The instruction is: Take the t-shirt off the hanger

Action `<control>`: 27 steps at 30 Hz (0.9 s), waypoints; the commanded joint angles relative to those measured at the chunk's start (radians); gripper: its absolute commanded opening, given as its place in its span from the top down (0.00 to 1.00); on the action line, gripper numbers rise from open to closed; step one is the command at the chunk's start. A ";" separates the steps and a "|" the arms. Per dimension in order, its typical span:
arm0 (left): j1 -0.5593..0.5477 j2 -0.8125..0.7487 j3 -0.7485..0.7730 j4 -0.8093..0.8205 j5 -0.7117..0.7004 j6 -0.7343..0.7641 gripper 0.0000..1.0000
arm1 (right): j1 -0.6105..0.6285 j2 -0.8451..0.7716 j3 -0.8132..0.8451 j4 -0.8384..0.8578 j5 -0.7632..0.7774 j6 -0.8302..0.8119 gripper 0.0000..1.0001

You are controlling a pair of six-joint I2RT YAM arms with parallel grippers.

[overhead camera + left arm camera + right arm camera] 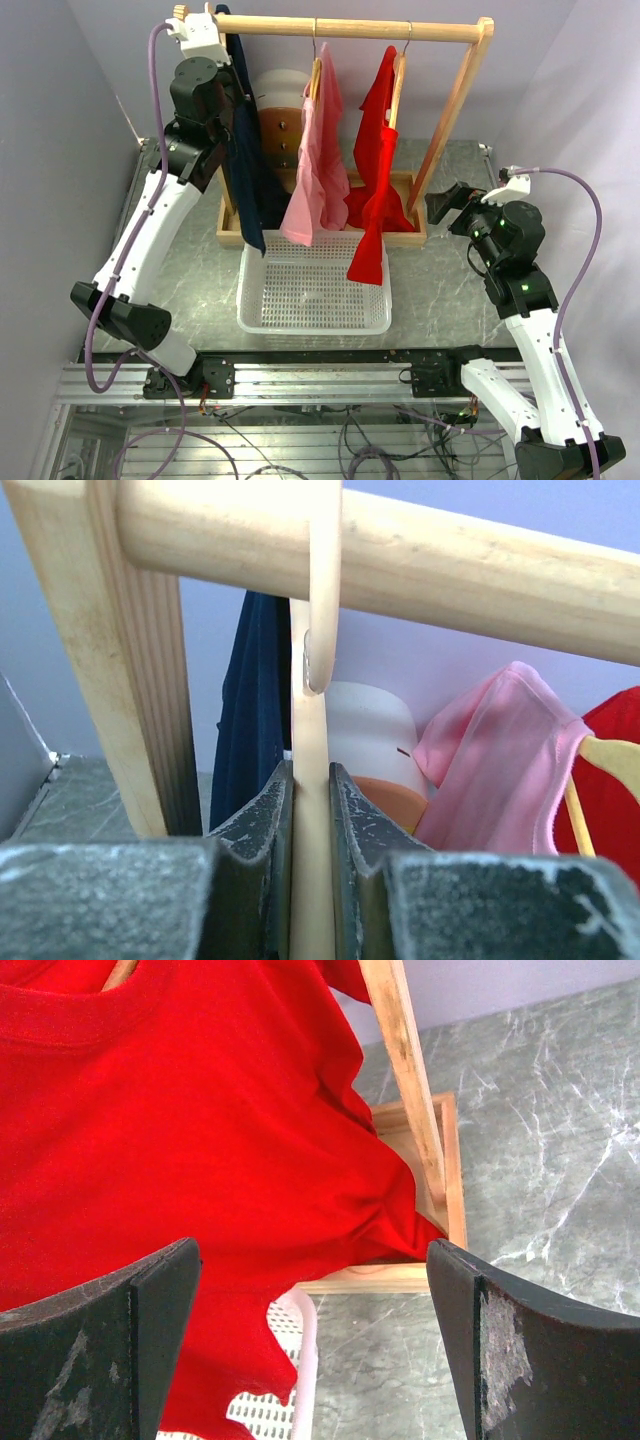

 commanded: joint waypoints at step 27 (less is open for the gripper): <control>0.031 -0.223 -0.090 -0.051 0.315 0.209 0.93 | 0.004 0.011 -0.014 0.085 0.023 -0.054 0.05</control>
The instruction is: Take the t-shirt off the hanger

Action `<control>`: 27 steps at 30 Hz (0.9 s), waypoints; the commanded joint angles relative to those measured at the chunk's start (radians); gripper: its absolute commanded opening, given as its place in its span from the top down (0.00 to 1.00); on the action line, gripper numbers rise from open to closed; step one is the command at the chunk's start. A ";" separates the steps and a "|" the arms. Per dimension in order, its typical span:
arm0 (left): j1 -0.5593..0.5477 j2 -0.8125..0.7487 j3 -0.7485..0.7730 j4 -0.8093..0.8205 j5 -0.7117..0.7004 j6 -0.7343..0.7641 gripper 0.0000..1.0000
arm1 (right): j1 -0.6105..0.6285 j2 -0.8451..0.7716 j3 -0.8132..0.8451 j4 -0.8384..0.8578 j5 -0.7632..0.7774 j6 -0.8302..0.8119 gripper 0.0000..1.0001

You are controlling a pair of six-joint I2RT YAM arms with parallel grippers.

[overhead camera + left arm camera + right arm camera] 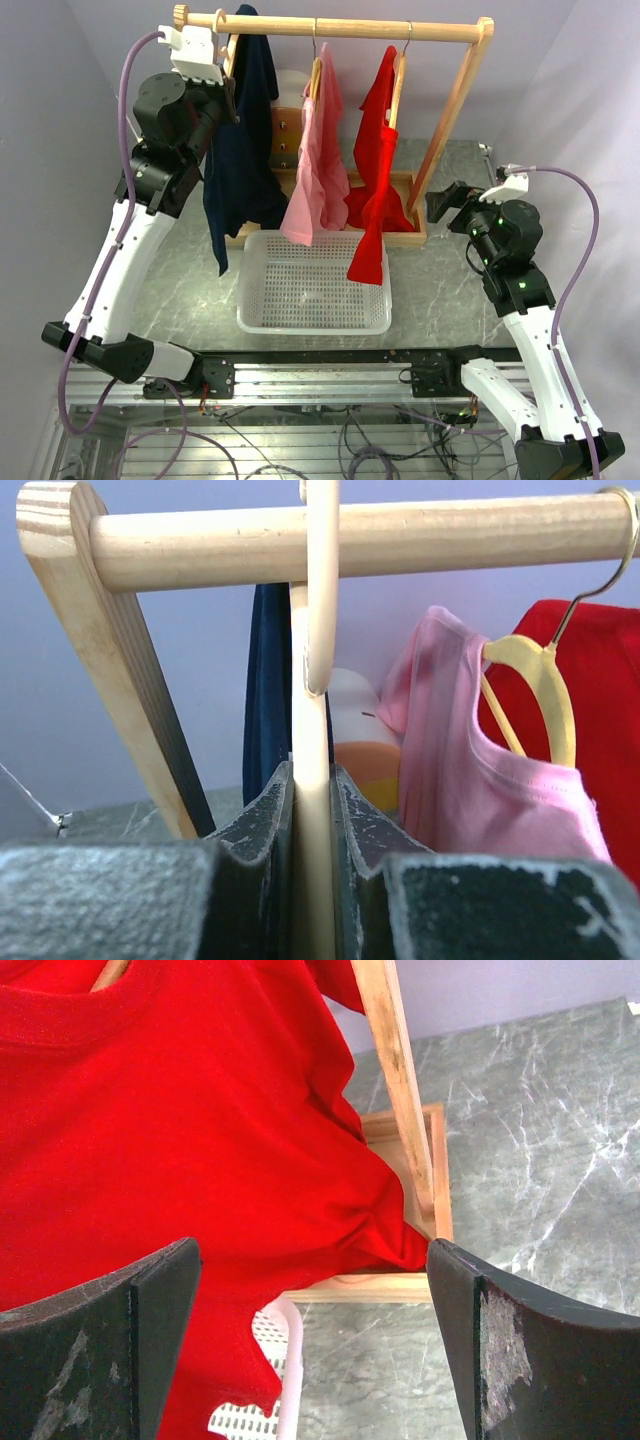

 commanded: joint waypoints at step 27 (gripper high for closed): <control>0.008 -0.496 -0.345 -0.418 0.228 -0.187 0.93 | 0.615 0.307 0.431 0.084 0.348 -0.239 0.07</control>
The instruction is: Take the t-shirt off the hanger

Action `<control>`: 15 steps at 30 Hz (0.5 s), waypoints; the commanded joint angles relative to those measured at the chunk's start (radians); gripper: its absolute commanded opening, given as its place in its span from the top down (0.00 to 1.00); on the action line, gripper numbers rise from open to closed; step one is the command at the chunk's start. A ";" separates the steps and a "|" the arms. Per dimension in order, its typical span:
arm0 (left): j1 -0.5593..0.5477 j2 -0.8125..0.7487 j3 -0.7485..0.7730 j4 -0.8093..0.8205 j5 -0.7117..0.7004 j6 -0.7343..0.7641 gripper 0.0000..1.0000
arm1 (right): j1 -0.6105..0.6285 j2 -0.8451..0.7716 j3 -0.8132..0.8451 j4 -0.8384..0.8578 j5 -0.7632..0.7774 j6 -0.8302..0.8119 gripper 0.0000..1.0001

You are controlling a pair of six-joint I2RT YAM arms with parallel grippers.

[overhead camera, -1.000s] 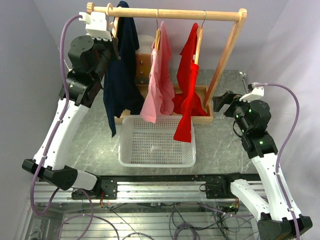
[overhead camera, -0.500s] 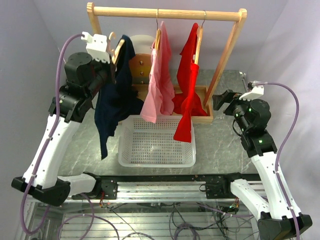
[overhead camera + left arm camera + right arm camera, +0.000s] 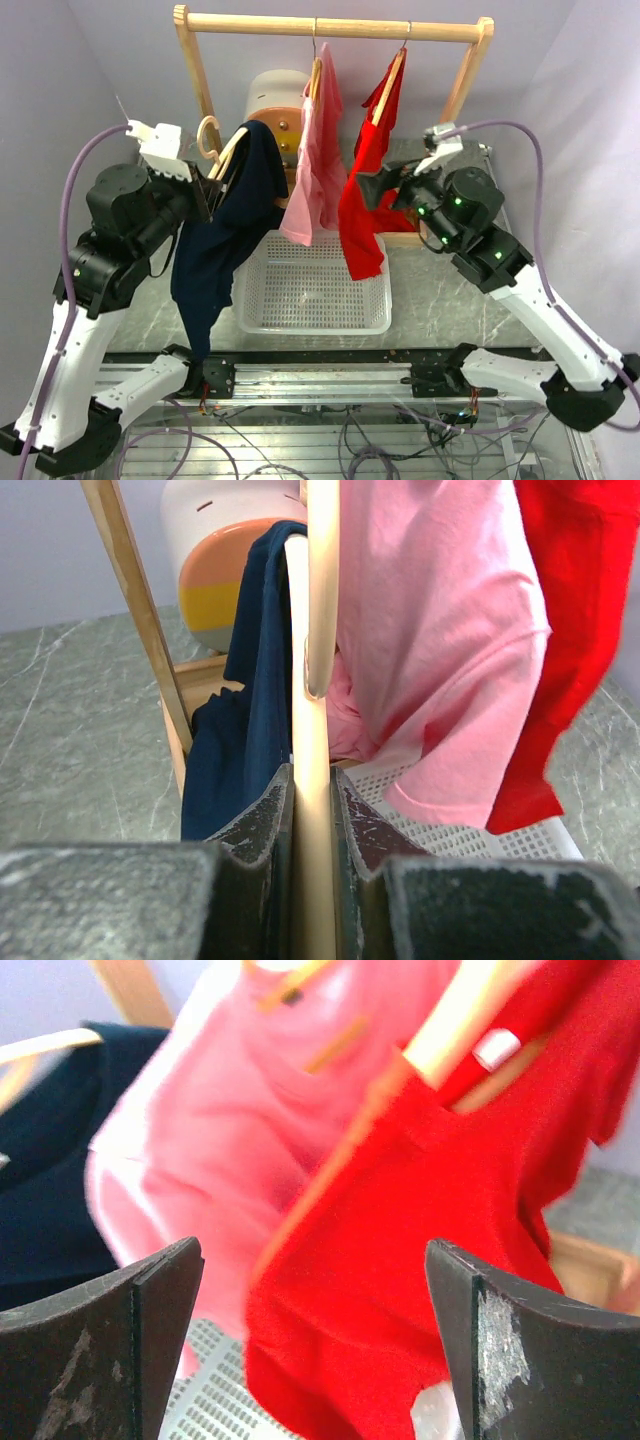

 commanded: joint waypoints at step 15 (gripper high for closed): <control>0.007 -0.128 -0.147 0.050 0.165 -0.076 0.93 | 0.460 0.316 0.358 0.105 0.191 -0.251 0.08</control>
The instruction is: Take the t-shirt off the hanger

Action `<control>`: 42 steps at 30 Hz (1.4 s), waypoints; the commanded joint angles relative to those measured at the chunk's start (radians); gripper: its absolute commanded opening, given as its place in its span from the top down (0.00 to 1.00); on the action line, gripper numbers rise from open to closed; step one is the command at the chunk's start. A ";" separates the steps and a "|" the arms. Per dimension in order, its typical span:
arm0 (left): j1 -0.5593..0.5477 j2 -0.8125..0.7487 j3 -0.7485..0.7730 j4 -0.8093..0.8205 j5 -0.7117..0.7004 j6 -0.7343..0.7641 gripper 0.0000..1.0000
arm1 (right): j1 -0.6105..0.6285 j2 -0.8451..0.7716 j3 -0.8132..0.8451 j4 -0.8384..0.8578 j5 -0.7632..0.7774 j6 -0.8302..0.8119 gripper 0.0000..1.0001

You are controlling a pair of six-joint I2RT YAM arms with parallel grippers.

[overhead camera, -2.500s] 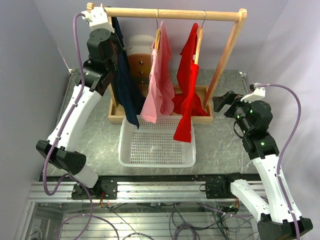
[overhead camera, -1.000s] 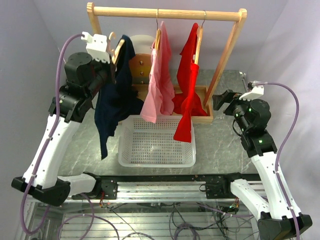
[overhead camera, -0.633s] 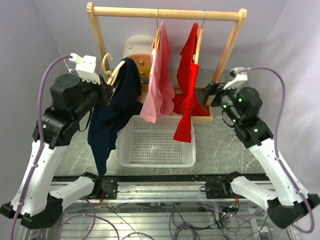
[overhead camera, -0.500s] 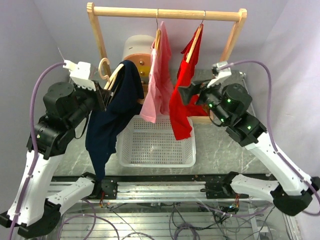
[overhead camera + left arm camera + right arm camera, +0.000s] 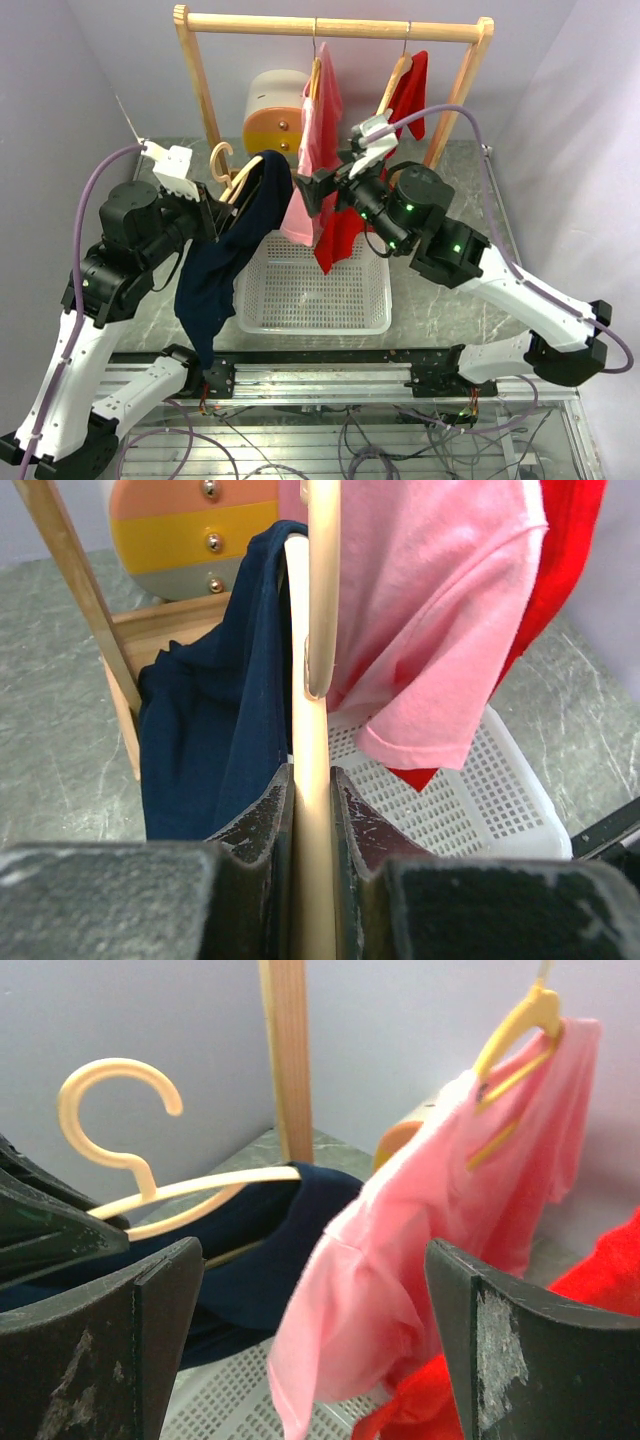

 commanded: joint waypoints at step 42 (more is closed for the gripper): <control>0.007 -0.109 0.049 -0.020 0.050 -0.039 0.93 | -0.025 0.409 -0.036 0.451 0.014 -0.072 0.55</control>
